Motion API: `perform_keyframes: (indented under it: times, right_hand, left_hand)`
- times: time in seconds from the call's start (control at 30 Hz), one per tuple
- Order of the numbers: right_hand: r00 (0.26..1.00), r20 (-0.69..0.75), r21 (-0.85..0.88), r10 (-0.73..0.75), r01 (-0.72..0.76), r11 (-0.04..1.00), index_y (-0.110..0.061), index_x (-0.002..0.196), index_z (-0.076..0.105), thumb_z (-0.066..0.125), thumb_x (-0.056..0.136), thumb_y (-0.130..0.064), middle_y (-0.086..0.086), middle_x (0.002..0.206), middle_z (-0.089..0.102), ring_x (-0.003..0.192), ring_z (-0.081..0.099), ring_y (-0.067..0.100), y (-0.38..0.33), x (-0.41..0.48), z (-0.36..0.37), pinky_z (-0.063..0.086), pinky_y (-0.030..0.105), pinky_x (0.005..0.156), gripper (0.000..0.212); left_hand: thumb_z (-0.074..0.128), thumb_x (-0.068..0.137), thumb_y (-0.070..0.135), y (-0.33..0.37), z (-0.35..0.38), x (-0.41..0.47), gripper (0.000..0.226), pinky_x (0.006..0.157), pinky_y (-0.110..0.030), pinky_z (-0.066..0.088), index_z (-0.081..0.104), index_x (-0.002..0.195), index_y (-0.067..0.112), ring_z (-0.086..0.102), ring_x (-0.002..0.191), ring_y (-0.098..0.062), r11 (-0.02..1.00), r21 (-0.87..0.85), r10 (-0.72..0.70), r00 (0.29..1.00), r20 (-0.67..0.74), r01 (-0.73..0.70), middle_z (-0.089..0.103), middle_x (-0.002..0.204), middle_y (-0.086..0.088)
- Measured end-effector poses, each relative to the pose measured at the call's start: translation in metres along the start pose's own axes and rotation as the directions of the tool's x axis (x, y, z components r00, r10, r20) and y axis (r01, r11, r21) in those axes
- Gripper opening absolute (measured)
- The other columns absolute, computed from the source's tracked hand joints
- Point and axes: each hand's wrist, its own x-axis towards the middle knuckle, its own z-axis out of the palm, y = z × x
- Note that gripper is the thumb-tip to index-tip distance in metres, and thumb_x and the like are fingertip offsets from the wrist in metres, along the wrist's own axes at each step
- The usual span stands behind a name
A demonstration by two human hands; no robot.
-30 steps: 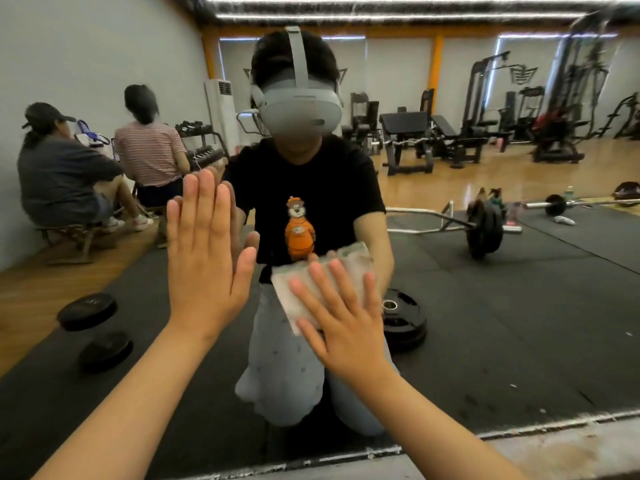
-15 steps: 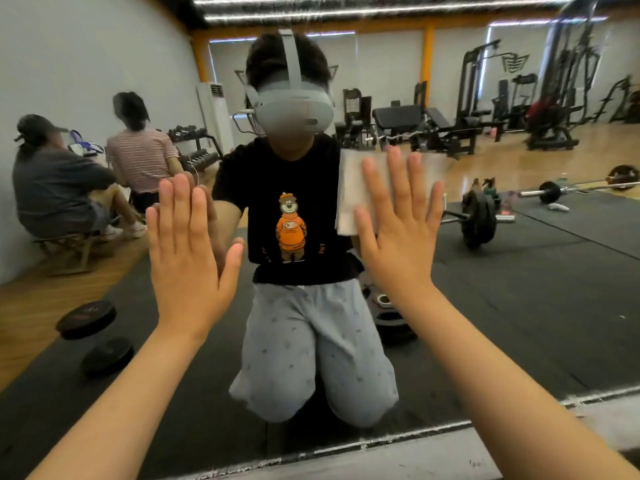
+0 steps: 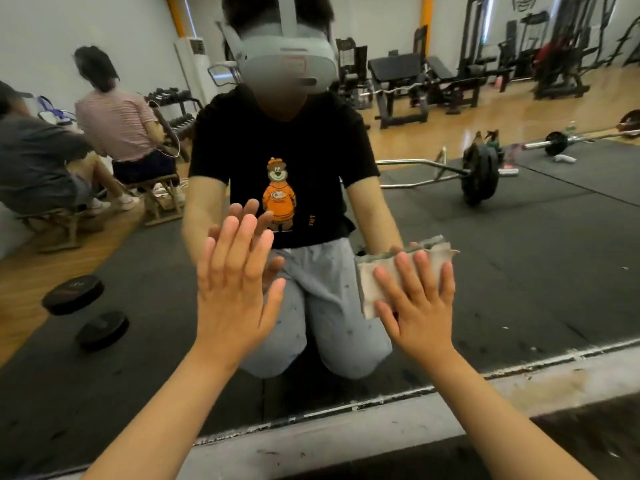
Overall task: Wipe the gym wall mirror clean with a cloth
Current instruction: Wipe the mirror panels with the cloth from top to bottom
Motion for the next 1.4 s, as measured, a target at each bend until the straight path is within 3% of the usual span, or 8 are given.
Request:
perform_keyframes:
  times: [0.13,0.33,0.6,0.7,0.87,1.07,1.23,1.4]
  right_hand:
    - [1.000,0.010,0.024,-0.011,0.011,1.000,-0.037,0.157,0.015,0.034,0.103,-0.045,-0.007,0.167,0.000,0.154,0.002,0.017,0.006,-0.005,-0.001,0.001,0.048,0.123,0.058]
    - [1.000,-0.024,0.049,0.011,-0.010,0.999,-0.037,0.157,0.016,0.034,0.103,-0.044,-0.008,0.167,0.004,0.154,0.003,0.016,0.023,0.034,-0.014,0.002,0.047,0.123,0.057]
    - [0.960,-0.157,0.083,0.230,-0.220,0.972,-0.015,0.153,0.033,0.033,0.104,-0.036,0.019,0.158,0.031,0.147,0.016,0.034,0.070,0.178,-0.062,0.014,0.061,0.118,0.053]
    - [0.944,-0.187,0.076,0.274,-0.264,0.962,-0.017,0.152,0.031,0.030,0.104,-0.037,0.018,0.158,0.030,0.148,0.019,0.034,0.062,0.152,-0.050,0.012,0.058,0.119,0.052]
    - [0.974,-0.044,0.065,0.221,-0.218,0.974,-0.033,0.158,0.005,0.025,0.106,-0.042,-0.006,0.166,-0.009,0.153,-0.004,0.022,0.047,0.022,-0.016,-0.001,0.052,0.122,0.057]
    - [0.983,0.111,0.015,0.148,-0.151,0.988,-0.033,0.159,0.003,0.024,0.107,-0.045,-0.005,0.166,-0.011,0.153,-0.009,0.020,0.054,-0.054,-0.007,-0.009,0.047,0.122,0.057]
    - [0.962,0.005,0.068,0.274,-0.273,0.960,-0.035,0.158,0.004,0.023,0.107,-0.044,-0.009,0.166,-0.010,0.152,-0.010,0.016,0.075,0.027,-0.025,-0.007,0.045,0.122,0.056]
    - [0.965,-0.058,0.046,0.254,-0.252,0.967,-0.022,0.155,0.020,0.023,0.106,-0.044,0.012,0.160,0.019,0.151,0.005,0.025,0.112,0.125,-0.054,0.000,0.050,0.121,0.054]
  left_hand:
    - [0.044,0.100,0.031,-0.004,0.016,-0.005,0.064,0.125,-0.041,0.003,0.017,0.154,0.012,0.000,0.154,-0.024,0.987,0.153,0.043,0.999,-0.030,-0.038,-0.001,0.166,-0.003]
    - [0.041,0.102,0.032,-0.004,0.017,-0.007,0.064,0.124,-0.042,0.003,0.014,0.156,0.011,-0.001,0.154,-0.026,0.985,0.170,0.047,0.999,-0.024,-0.042,-0.003,0.167,-0.004]
    - [0.043,0.101,0.032,-0.003,0.016,-0.007,0.065,0.124,-0.043,0.006,0.017,0.156,0.011,0.005,0.153,-0.027,0.986,0.163,0.052,0.998,-0.039,-0.045,0.002,0.167,-0.005]
    - [0.041,0.102,0.032,-0.002,0.016,-0.005,0.063,0.124,-0.042,0.006,0.016,0.157,0.011,0.004,0.153,-0.027,0.984,0.169,0.063,0.997,-0.047,-0.054,0.002,0.167,-0.005]
    - [0.043,0.100,0.031,-0.003,0.019,-0.007,0.066,0.124,-0.044,0.006,0.015,0.156,0.011,0.003,0.153,-0.028,0.982,0.182,0.064,0.996,-0.056,-0.053,0.001,0.166,-0.005]
    - [0.040,0.101,0.032,-0.003,0.018,-0.006,0.065,0.124,-0.044,0.005,0.014,0.156,0.010,0.000,0.153,-0.028,0.983,0.176,0.060,0.998,-0.036,-0.053,-0.001,0.166,-0.006]
    - [0.038,0.102,0.033,-0.003,0.018,-0.006,0.063,0.124,-0.044,0.003,0.014,0.156,0.010,0.000,0.153,-0.028,0.983,0.179,0.043,0.999,-0.018,-0.039,-0.002,0.166,-0.006]
    - [0.036,0.104,0.035,-0.003,0.015,-0.005,0.058,0.124,-0.043,0.003,0.022,0.154,0.008,0.002,0.153,-0.028,0.977,0.206,0.053,0.999,-0.004,-0.051,0.000,0.166,-0.008]
